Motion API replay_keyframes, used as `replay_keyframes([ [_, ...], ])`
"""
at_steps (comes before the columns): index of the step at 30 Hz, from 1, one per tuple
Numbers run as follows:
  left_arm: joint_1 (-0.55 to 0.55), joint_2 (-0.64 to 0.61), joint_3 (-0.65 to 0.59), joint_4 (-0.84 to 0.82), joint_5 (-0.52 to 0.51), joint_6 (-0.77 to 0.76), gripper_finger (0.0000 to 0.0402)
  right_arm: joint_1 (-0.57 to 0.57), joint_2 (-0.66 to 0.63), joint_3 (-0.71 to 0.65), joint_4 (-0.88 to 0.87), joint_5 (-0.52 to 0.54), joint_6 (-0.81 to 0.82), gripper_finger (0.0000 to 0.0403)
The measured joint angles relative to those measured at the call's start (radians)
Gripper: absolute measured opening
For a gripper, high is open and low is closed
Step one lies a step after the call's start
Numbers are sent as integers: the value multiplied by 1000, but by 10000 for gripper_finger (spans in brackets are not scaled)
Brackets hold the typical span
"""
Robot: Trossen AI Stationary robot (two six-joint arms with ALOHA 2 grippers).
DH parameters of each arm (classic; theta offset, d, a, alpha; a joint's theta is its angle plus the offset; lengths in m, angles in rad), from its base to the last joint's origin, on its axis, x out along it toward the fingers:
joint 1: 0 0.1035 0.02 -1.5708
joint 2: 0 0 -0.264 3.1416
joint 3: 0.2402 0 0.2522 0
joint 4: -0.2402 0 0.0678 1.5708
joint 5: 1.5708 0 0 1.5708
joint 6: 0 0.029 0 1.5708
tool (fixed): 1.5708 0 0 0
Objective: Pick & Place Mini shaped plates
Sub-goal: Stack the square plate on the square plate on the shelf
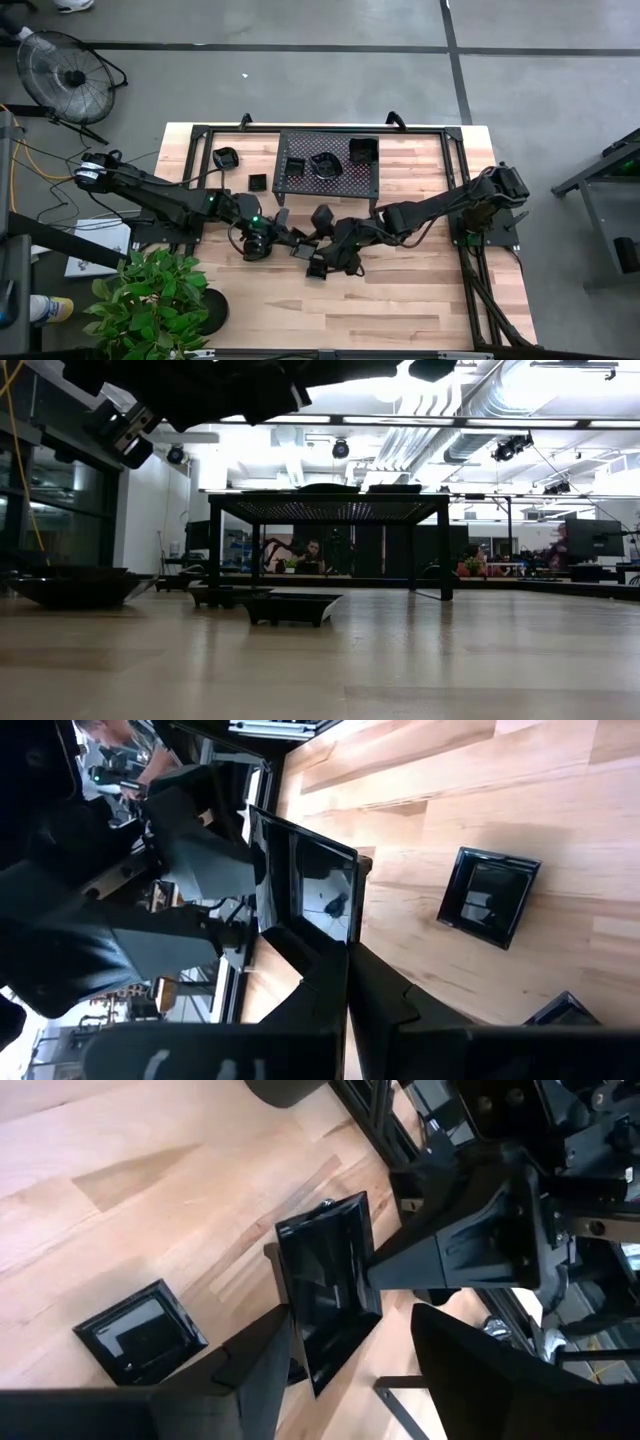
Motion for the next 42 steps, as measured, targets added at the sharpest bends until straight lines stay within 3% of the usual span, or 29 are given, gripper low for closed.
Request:
replay_keyframes([
  [6, 0, 0, 1, -5, 1, -1, 0, 20, -42, 0, -21, 46, 3, 206],
  [13, 0, 0, 1, -7, -55, -3, 0, 105, -163, 0, -167, 241, 111, 207],
  [19, 0, 0, 2, -4, -270, -2, 0, 168, -239, 0, -324, 328, 351, 207],
  [27, 0, -1, 41, -11, -563, -6, 0, 202, -247, 0, -475, 330, 610, 206],
  [33, 0, -1, 81, -33, -832, -98, 0, 203, -245, 0, -488, 324, 699, 206],
  [42, 1, -1, 137, -187, -1035, -356, 0, 201, -245, 0, -488, 330, 745, 206],
])
